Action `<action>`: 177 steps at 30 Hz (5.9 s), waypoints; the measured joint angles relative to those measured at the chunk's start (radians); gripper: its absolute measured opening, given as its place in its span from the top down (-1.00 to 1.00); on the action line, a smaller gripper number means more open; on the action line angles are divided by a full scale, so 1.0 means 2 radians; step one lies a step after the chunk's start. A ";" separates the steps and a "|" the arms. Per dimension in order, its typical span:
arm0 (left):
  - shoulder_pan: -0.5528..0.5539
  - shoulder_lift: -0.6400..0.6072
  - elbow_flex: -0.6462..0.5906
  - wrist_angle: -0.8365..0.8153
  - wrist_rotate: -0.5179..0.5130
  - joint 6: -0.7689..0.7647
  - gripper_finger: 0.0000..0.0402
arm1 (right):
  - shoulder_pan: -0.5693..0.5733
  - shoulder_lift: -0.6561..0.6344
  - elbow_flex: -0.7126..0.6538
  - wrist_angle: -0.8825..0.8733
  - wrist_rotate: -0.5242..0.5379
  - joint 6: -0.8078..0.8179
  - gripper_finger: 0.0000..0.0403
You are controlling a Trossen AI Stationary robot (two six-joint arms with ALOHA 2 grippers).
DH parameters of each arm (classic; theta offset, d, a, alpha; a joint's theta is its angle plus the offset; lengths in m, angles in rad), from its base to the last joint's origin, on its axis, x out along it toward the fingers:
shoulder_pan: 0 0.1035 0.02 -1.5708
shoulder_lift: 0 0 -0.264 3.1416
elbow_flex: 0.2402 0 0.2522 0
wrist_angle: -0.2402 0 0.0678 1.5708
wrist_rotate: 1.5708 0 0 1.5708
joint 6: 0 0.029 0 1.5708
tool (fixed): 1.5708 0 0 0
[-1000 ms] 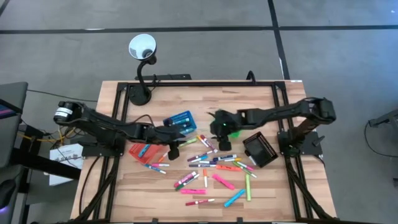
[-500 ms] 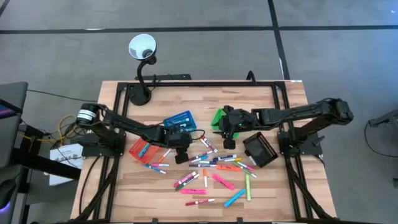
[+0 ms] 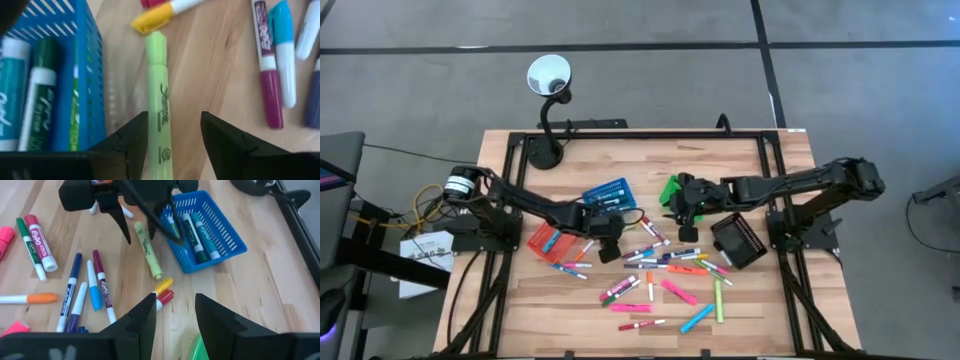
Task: Pick & Place Markers
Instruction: Put the left light green highlighter pen into the orange basket, then put the red marker pen into the blue basket
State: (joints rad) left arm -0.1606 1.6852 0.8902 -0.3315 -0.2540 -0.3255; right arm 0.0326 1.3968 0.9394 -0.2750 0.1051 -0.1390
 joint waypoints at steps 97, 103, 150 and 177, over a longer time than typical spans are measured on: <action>-0.136 -0.297 -0.066 -0.188 -0.194 -0.328 0.52 | -0.012 0.172 0.050 0.003 -0.001 0.106 0.10; -0.126 -0.294 -0.066 -0.158 -0.241 -0.272 0.52 | -0.022 0.236 0.107 -0.068 -0.008 0.123 0.18; -0.119 -0.278 -0.067 -0.148 -0.239 -0.270 0.52 | -0.034 0.290 0.154 -0.068 -0.054 0.042 0.77; -0.149 -0.297 -0.066 -0.129 -0.243 -0.193 0.66 | -0.072 0.324 0.244 0.199 -0.118 -0.139 0.68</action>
State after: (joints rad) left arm -0.4582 1.0904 0.7574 -0.5893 -0.7403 -0.7109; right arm -0.1108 2.0438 1.4283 0.1237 -0.1302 -0.4162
